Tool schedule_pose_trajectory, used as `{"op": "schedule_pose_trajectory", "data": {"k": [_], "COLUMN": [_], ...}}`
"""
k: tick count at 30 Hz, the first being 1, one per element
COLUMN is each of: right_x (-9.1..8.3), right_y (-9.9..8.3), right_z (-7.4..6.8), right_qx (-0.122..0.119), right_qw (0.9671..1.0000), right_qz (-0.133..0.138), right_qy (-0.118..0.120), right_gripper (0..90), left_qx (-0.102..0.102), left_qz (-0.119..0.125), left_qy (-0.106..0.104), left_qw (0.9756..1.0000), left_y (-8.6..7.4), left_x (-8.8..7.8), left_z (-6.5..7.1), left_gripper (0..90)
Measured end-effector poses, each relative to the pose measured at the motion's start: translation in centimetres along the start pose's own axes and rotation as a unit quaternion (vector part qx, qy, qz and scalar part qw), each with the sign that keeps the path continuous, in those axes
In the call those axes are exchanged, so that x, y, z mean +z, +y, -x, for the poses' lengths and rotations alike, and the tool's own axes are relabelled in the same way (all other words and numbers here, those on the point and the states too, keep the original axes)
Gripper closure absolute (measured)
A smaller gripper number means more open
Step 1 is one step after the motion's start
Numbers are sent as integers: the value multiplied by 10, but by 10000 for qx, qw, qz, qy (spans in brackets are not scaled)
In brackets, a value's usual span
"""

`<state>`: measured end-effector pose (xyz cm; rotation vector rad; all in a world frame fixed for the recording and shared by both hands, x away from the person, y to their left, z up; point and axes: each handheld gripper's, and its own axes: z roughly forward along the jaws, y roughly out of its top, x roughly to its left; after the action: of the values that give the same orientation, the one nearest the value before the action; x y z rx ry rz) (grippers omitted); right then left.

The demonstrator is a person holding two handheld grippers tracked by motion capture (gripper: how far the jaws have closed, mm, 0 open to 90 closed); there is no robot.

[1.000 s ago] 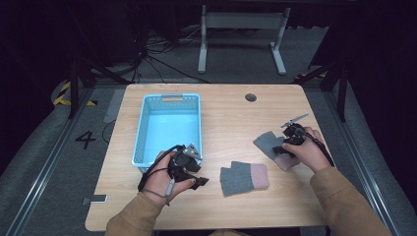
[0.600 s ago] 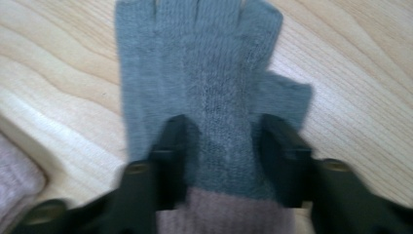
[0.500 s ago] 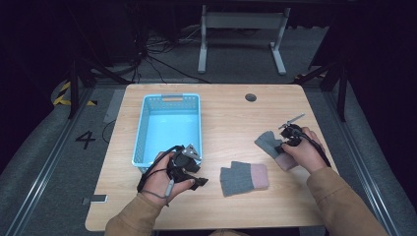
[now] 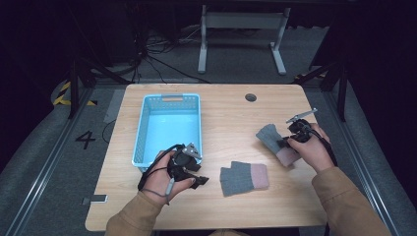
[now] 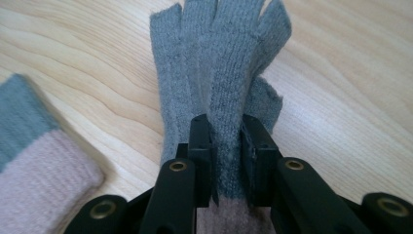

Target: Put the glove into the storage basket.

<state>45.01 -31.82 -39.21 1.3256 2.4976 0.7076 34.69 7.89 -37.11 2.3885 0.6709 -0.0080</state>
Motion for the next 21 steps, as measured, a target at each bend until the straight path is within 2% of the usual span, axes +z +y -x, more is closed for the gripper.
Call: {"op": "schedule_pose_trajectory", "data": {"k": [5, 9, 10, 13, 15, 16, 18, 21], "right_x": [-13, -21, -25, -28, -35, -35, -39, -40], "right_y": [0, 1, 2, 4, 6, 6, 9, 10], "right_z": [-4, -9, -13, -18, -27, -27, -37, -44], "right_qx": [-93, -281, -404, -503, -704, -704, -887, -1029], "right_qw": [9998, 9990, 9983, 9976, 9959, 9959, 9940, 9923], "right_qz": [163, 289, 333, 375, 409, 409, 449, 447], "right_qy": [78, 178, 267, 299, 390, 390, 459, 524], "right_gripper": [766, 761, 760, 760, 760, 760, 760, 759], "left_qx": [-3, -1, 12, -13, -14, -14, -17, -32], "left_qz": [-8, 9, -11, 3, 4, 4, -3, 9], "left_qy": [0, 15, 7, 20, 30, 30, 40, 38], "left_qw": [10000, 10000, 10000, 10000, 10000, 10000, 10000, 10000], "left_y": [1, 1, 0, -1, -1, -1, -1, -1], "left_x": [1, 0, 0, -1, -1, -1, -1, -1], "left_z": [-1, 0, 1, 1, 1, 1, 1, 2], "left_gripper": [486, 486, 486, 486, 486, 486, 486, 486]}}
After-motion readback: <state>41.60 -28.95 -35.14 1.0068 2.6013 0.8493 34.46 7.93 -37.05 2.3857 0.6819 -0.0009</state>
